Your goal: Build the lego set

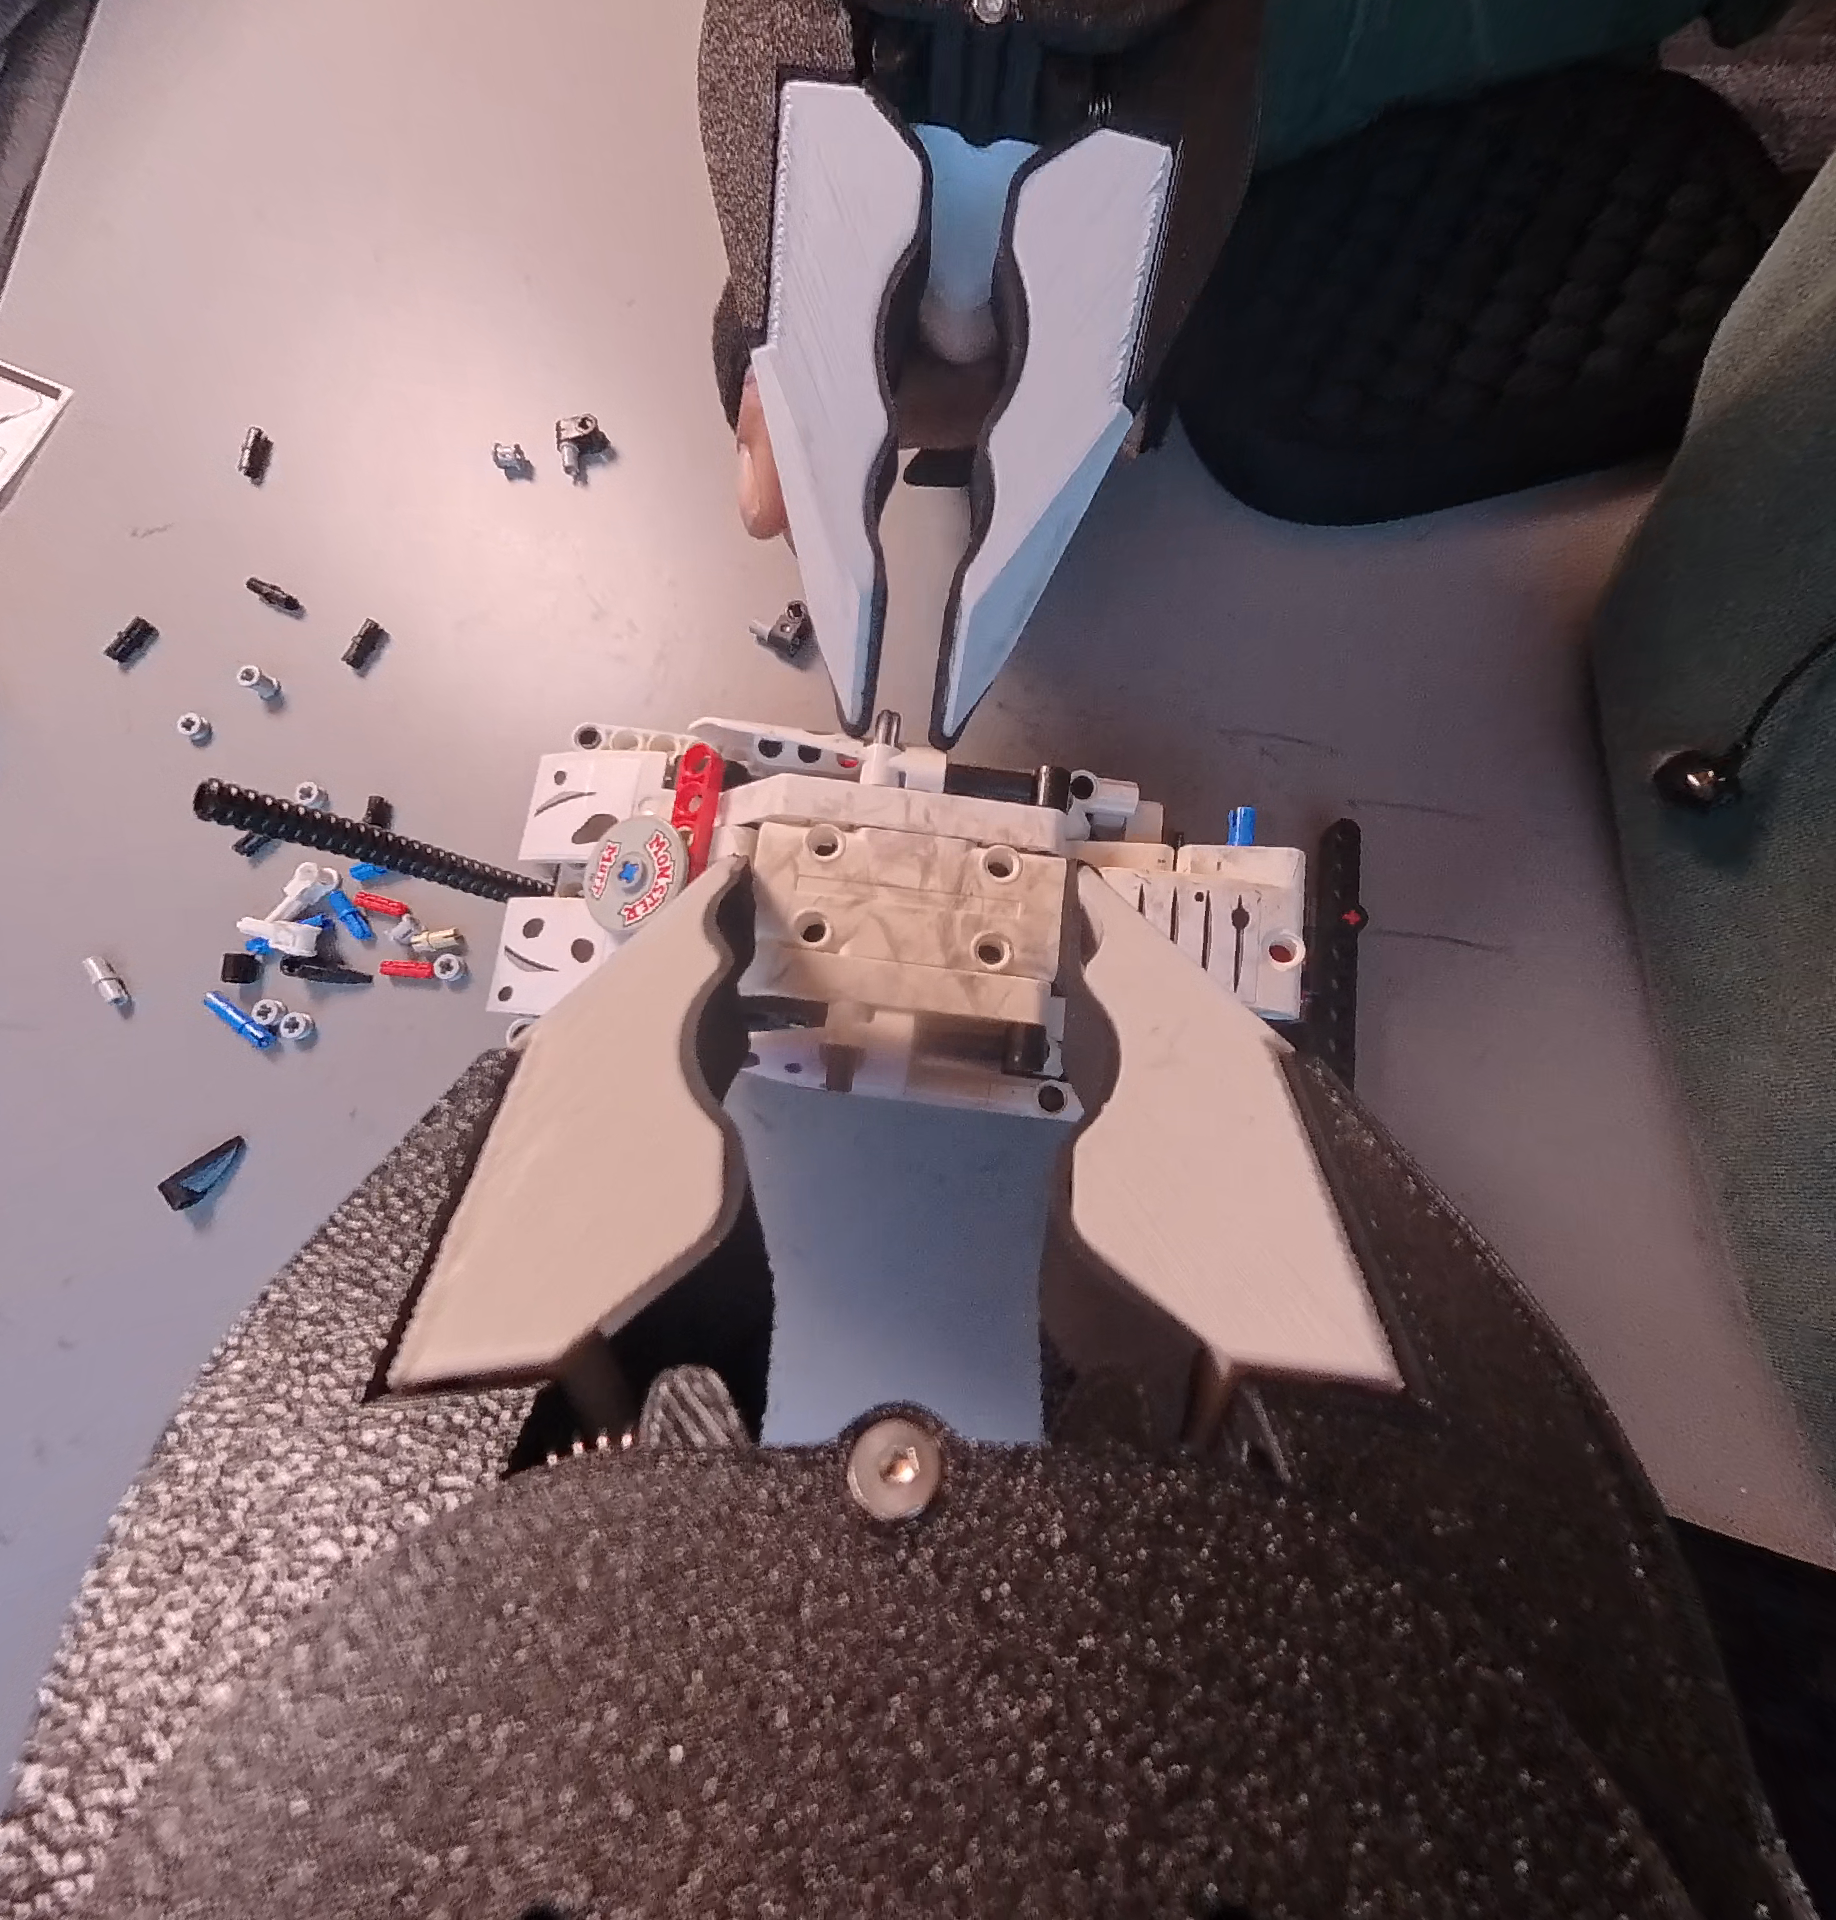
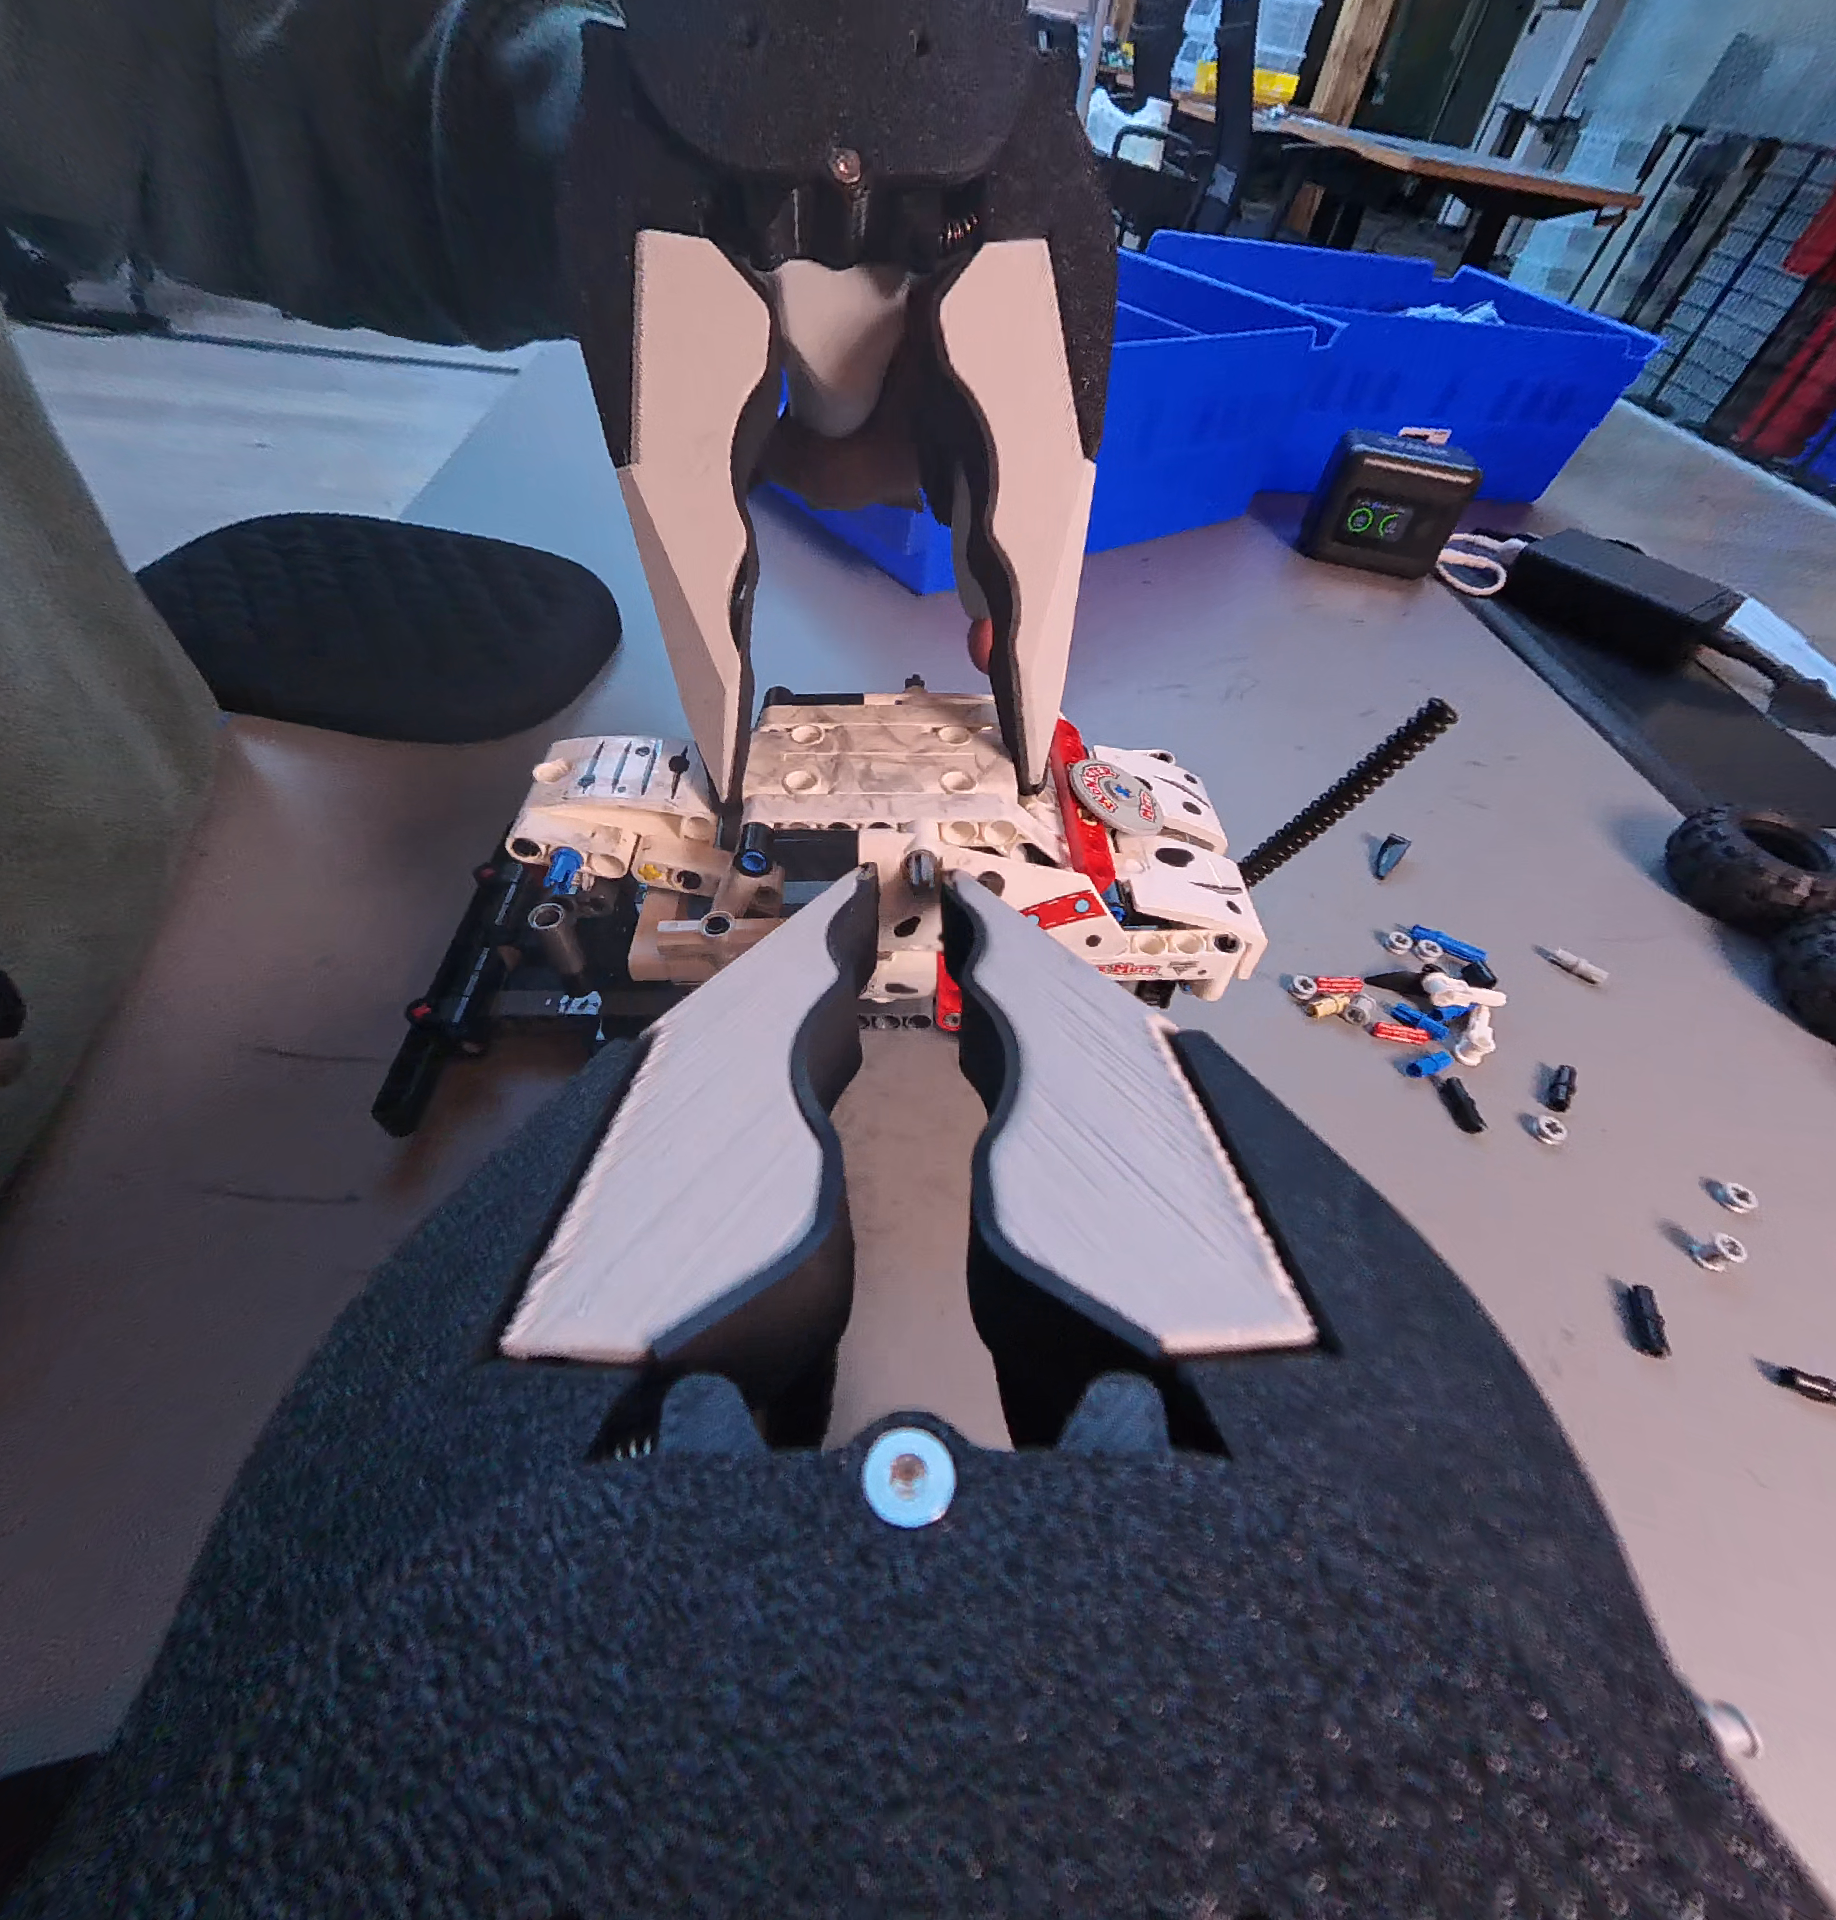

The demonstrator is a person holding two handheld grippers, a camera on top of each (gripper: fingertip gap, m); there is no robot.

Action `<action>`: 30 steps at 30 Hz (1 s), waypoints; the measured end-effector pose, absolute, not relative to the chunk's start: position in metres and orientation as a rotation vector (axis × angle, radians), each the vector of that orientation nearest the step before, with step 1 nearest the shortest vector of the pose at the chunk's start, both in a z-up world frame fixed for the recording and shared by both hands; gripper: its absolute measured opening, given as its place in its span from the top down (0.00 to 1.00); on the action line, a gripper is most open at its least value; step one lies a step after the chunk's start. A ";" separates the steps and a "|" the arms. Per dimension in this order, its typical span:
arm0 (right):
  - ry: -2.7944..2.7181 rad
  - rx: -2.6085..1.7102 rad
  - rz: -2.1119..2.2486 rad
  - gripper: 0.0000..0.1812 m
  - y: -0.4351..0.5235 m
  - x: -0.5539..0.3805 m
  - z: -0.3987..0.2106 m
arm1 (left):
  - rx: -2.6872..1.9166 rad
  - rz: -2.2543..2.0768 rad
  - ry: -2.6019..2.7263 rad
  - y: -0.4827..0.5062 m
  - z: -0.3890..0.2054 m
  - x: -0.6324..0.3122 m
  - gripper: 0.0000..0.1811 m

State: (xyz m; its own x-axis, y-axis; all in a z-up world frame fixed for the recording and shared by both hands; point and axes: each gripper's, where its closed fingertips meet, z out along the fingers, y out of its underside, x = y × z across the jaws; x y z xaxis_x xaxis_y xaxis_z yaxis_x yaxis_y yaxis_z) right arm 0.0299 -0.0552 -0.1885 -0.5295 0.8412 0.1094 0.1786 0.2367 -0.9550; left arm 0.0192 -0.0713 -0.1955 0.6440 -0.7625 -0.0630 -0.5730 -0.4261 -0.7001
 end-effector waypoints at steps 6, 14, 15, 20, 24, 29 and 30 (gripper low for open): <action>-1.917 -0.906 1.324 0.99 -0.055 0.026 -0.187 | -2.149 -0.361 1.060 -0.071 -0.196 0.021 0.69; -1.885 -0.838 1.307 1.00 -0.055 0.026 -0.187 | -2.155 -0.352 1.041 -0.070 -0.197 0.023 0.69; -1.882 -0.838 1.314 1.00 -0.055 0.026 -0.187 | -2.156 -0.349 1.039 -0.070 -0.197 0.022 0.69; -1.876 -0.852 1.344 1.00 -0.055 0.027 -0.187 | -2.146 -0.354 1.020 -0.071 -0.196 0.022 0.69; -1.870 -0.856 1.348 1.00 -0.055 0.029 -0.187 | -2.139 -0.359 1.025 -0.071 -0.196 0.024 0.69; -1.877 -0.850 1.355 1.00 -0.056 0.031 -0.187 | -2.136 -0.363 1.020 -0.072 -0.196 0.025 0.69; -1.878 -0.849 1.359 1.00 -0.056 0.031 -0.187 | -2.135 -0.363 1.018 -0.072 -0.196 0.026 0.69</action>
State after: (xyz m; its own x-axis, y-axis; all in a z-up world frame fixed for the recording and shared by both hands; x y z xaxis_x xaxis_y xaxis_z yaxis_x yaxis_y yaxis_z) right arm 0.0315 -0.0561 -0.1872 -0.5710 0.8095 0.1365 0.1234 0.2490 -0.9606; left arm 0.0257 -0.0720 -0.1961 0.6463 -0.7611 -0.0548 -0.5544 -0.4191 -0.7190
